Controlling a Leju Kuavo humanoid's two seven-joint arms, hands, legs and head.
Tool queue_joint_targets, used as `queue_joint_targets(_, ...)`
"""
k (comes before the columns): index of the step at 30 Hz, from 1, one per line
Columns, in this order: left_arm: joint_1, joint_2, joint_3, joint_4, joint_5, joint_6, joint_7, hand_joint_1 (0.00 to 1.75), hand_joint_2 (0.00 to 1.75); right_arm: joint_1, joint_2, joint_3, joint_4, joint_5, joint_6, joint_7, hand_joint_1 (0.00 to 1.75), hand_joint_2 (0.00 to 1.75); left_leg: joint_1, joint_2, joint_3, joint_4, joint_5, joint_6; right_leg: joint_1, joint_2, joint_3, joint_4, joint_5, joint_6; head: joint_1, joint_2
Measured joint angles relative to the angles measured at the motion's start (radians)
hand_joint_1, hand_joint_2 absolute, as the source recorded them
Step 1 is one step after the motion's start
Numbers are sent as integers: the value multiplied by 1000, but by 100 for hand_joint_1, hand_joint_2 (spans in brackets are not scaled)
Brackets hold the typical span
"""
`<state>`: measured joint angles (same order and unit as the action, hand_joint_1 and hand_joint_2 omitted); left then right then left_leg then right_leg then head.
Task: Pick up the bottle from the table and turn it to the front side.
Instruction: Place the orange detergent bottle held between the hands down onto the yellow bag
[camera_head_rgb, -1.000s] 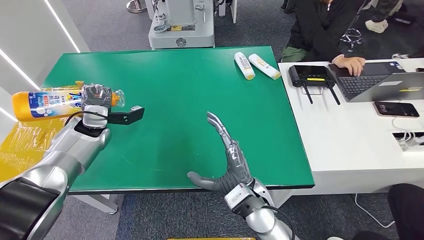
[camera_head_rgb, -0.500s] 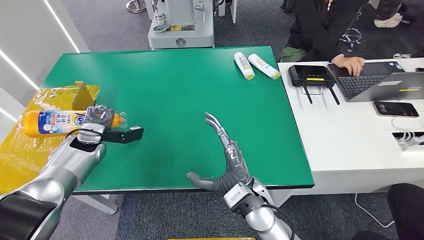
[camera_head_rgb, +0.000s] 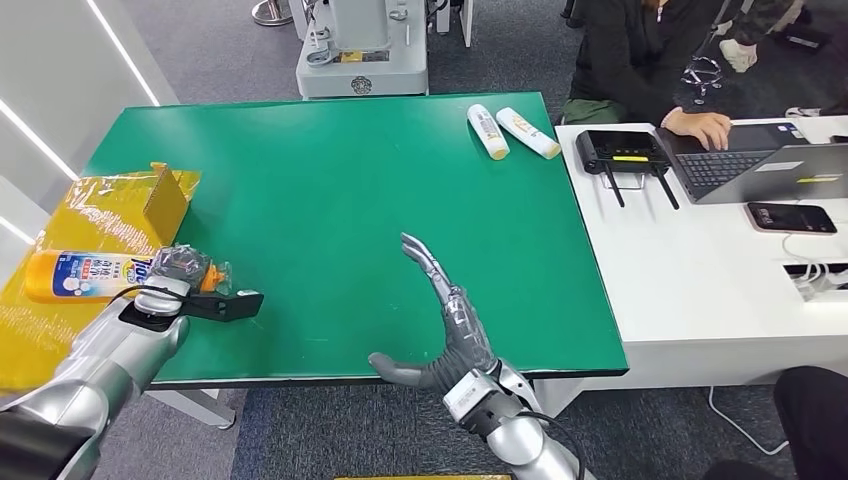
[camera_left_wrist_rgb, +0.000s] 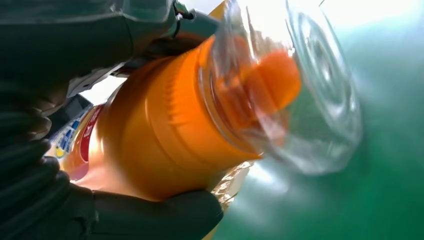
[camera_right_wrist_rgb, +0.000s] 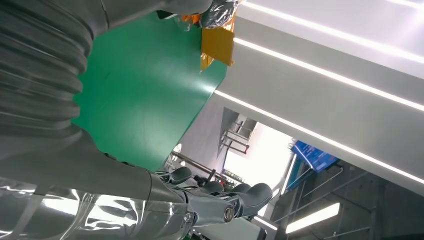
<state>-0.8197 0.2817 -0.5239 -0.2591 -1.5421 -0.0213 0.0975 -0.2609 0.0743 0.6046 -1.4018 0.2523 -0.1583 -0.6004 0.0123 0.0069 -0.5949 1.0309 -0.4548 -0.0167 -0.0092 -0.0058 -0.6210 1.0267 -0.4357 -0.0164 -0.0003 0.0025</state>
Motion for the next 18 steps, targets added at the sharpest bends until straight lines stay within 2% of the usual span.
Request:
queue_joint_targets(10,17,52,-39,2,-22,65,-67,175,175,-19,-9,42,25,-25,5,-21,0,175,0,0,0,0,0,0,0,0,0,0,0,0,0,0)
queue_joint_targets(18,21,73,-94,2,-21,130,-144,175,175,-32,-17,72,33,-39,11,-38,0,175,0,0,0,0,0,-1,0,0,0,0,0,0,0,0)
